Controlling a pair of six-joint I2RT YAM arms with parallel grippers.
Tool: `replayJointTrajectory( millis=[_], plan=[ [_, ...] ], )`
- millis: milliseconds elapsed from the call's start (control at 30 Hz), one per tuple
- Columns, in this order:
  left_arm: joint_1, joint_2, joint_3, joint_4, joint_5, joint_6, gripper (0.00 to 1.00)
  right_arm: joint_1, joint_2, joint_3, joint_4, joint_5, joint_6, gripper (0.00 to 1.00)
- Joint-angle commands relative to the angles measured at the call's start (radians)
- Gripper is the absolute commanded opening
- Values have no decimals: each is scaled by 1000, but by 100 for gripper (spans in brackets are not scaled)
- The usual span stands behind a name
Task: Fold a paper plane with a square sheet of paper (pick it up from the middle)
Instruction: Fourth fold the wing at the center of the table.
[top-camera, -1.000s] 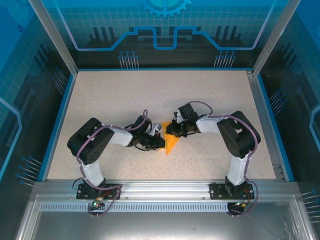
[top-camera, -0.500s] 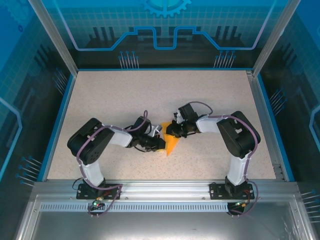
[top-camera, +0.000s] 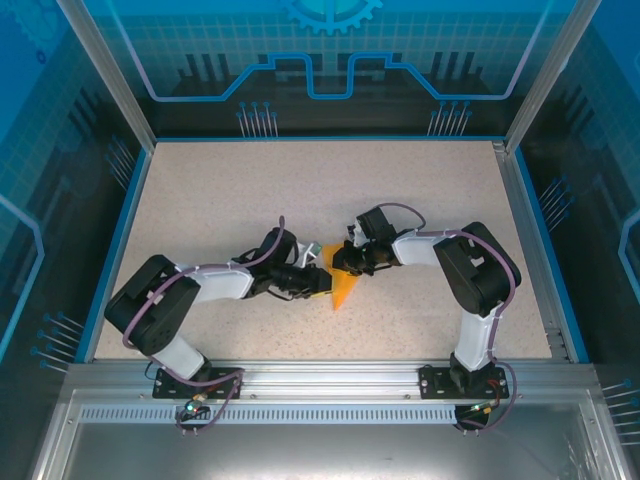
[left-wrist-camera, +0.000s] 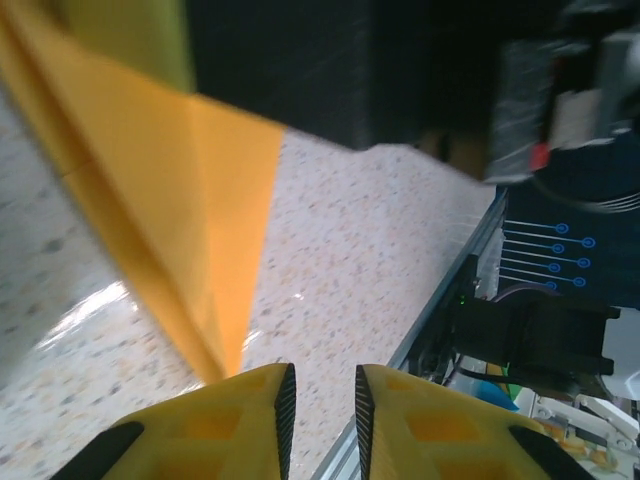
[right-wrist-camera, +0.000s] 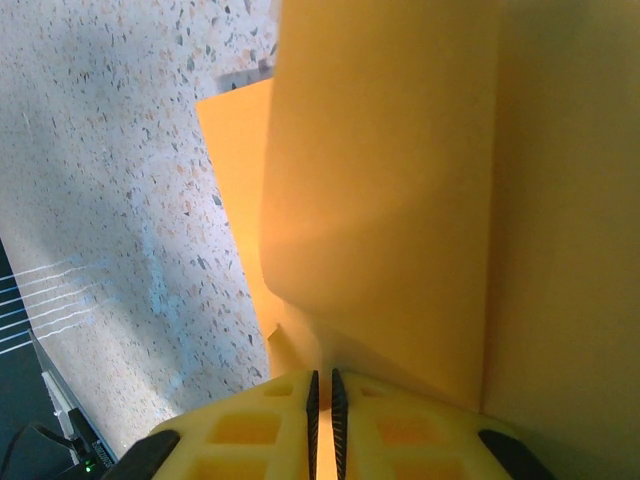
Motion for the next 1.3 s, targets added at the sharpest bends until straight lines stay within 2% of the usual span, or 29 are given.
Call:
replayJointTrajectory(
  millis=[0,200,433,633,1267],
  plan=[
    [-29,39,65,10,-5,-25,25,-5,43,-29,-55,50,-19,15],
    [-62,104,66,68,-45,-54,20,-6,39,-26,-54,50,-17,15],
    [-61,134,59,48,-98,-42,18,-5,40,-24,-56,47,-20,15],
    [-64,179,58,40,-79,-27,17,-7,47,-25,-53,47,-20,15],
    [-104,179,-3,-49,-31,37,15,-5,57,-26,-54,48,-19,16]
  ],
)
